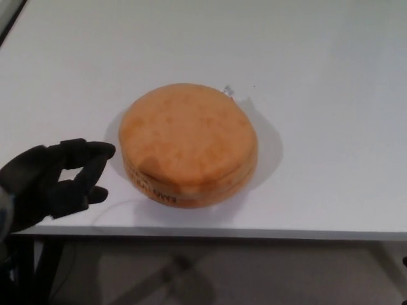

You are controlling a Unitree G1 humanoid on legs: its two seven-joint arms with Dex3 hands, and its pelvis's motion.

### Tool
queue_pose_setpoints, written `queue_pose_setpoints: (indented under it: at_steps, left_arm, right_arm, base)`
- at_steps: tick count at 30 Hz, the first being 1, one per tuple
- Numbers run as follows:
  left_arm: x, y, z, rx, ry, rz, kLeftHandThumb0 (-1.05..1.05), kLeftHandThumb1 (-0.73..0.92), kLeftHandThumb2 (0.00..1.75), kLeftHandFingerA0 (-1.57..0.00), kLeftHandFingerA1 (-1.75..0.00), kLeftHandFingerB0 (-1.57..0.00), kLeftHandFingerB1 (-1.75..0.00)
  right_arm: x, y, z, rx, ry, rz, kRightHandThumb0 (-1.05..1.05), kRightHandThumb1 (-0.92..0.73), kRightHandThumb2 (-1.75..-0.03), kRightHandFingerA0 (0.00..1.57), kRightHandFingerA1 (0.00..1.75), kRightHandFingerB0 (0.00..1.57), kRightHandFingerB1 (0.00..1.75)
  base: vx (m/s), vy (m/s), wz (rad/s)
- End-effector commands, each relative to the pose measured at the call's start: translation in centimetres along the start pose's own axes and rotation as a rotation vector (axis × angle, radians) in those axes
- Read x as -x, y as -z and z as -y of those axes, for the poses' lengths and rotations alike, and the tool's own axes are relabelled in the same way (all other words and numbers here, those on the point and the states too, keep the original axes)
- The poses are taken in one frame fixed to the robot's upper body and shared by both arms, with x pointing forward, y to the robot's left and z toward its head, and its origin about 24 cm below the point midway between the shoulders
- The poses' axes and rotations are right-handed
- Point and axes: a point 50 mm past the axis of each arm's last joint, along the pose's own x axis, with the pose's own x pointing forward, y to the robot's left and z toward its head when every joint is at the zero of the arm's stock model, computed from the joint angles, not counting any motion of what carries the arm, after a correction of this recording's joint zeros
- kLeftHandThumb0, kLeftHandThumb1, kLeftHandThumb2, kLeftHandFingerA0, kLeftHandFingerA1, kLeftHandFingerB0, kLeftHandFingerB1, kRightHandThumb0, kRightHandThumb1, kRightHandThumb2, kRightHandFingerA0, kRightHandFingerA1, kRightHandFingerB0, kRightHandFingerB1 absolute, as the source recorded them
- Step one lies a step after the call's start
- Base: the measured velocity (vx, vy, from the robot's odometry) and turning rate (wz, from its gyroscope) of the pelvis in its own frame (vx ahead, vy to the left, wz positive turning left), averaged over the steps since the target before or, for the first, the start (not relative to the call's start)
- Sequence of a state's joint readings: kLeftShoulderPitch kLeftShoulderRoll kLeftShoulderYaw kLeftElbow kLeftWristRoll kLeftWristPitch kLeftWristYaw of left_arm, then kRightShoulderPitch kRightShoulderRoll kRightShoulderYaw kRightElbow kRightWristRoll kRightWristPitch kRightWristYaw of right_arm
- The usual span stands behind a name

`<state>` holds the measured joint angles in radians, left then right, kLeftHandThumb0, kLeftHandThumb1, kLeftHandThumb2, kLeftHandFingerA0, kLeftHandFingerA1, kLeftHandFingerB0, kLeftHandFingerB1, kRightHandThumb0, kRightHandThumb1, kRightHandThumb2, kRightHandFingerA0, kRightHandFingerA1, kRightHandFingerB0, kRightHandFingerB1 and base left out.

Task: A soft plate is kept in the center of the table close to the robot and the robot uses its left hand to pick up the plate, turns it upside down and places it back on the table

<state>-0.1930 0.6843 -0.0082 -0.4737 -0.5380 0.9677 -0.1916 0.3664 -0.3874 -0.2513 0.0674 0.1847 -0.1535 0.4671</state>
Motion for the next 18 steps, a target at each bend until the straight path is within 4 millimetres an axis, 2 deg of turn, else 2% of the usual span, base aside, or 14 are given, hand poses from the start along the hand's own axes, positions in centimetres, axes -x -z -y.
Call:
queue_pose_setpoints:
  at_steps: [1,3,4,6,7,8,12,13,18]
  left_arm:
    - [2.1,-0.4,0.1,-0.073,-0.056,0.126,-0.89,0.78,1.07,-0.21,-0.53,-0.10,-0.44]
    - [2.8,-0.3,0.4,-0.117,-0.095,0.188,-0.87,0.80,1.06,-0.18,-0.51,-0.10,-0.43]
    - [3.2,-0.1,0.6,-0.132,-0.114,0.209,-0.87,0.92,0.74,-0.23,-0.45,-0.13,-0.34]
    - [3.5,0.2,0.8,-0.145,-0.138,0.215,-0.88,0.92,0.74,-0.22,-0.43,-0.13,-0.33]
    - [3.9,0.9,1.1,-0.144,-0.170,0.240,-0.87,0.92,0.73,-0.22,-0.44,-0.16,-0.34]
    - [4.0,1.1,1.2,-0.142,-0.180,0.252,-0.83,0.92,0.76,-0.23,-0.45,-0.16,-0.35]
    - [4.6,2.5,1.8,-0.109,-0.229,0.316,-0.83,0.92,0.71,-0.26,-0.44,-0.18,-0.34]
    - [4.7,2.8,1.9,-0.101,-0.232,0.329,-0.82,0.92,0.72,-0.24,-0.45,-0.17,-0.34]
    - [5.2,4.9,2.7,-0.007,-0.275,0.374,-0.82,0.92,0.72,-0.24,-0.44,-0.16,-0.32]
  right_arm:
    - [0.3,0.3,0.2,0.006,0.013,-0.020,-0.79,-0.74,-1.11,0.57,0.59,0.35,0.50]
    - [0.3,0.3,0.2,0.004,0.011,-0.017,-0.79,-0.74,-1.11,0.57,0.59,0.35,0.50]
    - [0.3,0.3,0.1,0.004,0.011,-0.017,-0.78,-0.73,-1.11,0.56,0.59,0.35,0.50]
    - [0.3,0.3,0.1,0.006,0.012,-0.016,-0.77,-0.73,-1.12,0.55,0.59,0.34,0.50]
    - [0.4,0.2,0.1,0.008,0.009,-0.022,-0.82,-0.91,-0.68,0.62,0.45,0.42,0.34]
    - [0.4,0.2,0.1,0.008,0.009,-0.022,-0.77,-0.72,-1.12,0.55,0.59,0.35,0.49]
    - [0.3,0.3,0.1,0.011,0.014,-0.018,-0.78,-0.73,-1.12,0.56,0.59,0.36,0.50]
    - [0.4,0.3,0.1,0.015,0.014,-0.023,-0.82,-0.92,-0.69,0.63,0.44,0.43,0.34]
    - [0.5,0.5,0.0,0.004,0.007,-0.027,-0.82,-0.92,-0.69,0.63,0.45,0.43,0.34]
  base:
    - [0.00,0.000,0.00]
    - [0.00,0.000,0.00]
    - [0.00,0.000,0.00]
    - [0.00,0.000,0.00]
    - [0.00,0.000,0.00]
    - [0.00,0.000,0.00]
    - [0.00,0.000,0.00]
    - [0.00,0.000,0.00]
    - [0.00,0.000,0.00]
